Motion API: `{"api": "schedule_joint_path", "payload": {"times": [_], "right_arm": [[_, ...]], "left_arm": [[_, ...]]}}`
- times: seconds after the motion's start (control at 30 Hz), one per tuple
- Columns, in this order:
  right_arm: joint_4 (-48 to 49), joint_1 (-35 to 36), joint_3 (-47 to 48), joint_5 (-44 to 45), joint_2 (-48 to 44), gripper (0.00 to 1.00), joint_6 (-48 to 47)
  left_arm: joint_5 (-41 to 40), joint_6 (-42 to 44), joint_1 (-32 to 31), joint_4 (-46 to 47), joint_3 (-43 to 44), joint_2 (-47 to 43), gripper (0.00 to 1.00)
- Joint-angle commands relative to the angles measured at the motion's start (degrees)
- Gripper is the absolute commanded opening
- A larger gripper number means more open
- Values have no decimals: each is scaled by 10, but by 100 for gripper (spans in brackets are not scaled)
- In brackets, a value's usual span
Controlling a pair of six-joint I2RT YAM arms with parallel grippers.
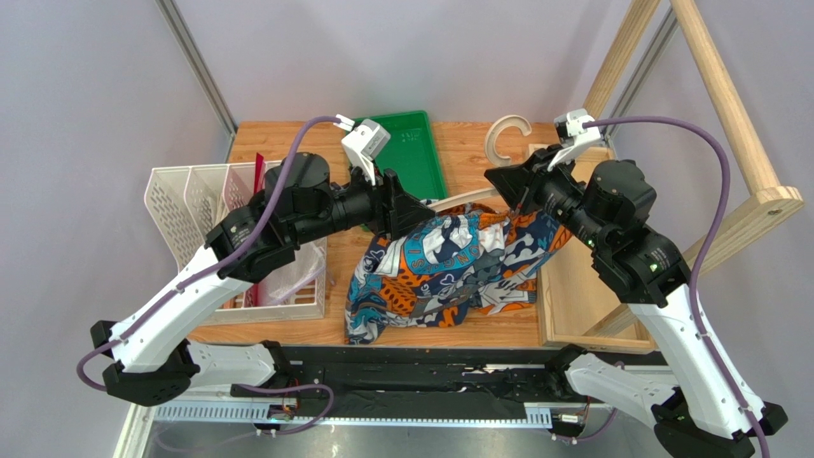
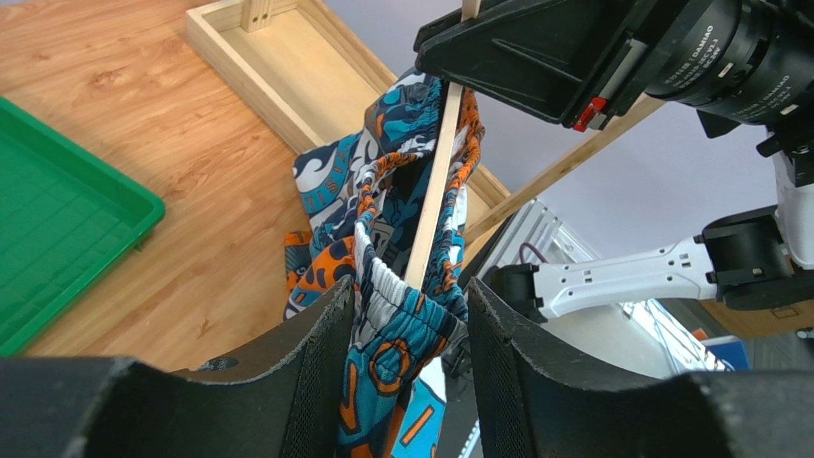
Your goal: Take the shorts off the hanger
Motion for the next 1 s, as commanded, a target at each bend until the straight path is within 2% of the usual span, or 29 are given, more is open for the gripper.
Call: {"api": "schedule_joint_path", "payload": {"times": [0.0,0.17,0.4,0.57,0.63,0.87,0.93,0.97], "right_arm": [[22,2,0,-3,-10,0,-2],[22,2,-5,-2,-11,0,1],[21,2,1,-3,-14,0,2],[18,2,7,-4,-16,0,2],[15,2,9,-4,-17,0,2],[15,2,11,-4,-22,0,-2],[15,2,12,-4,-22,0,-2],[15,2,12,-3,-22,0,-1]], "left_arm": [[-10,-15,0,23,7,-23,52],[-10,-19,-1,39,-16,-41,58],[-2,-21,-1,34,-18,-36,57],[-4,-19,-1,24,-10,-25,67],[-8,-16,-1,23,-8,-25,67],[-5,-13,-1,22,2,-20,46],[3,-13,-1,20,4,-16,43],[6,-12,-1,20,5,-12,34]]}}
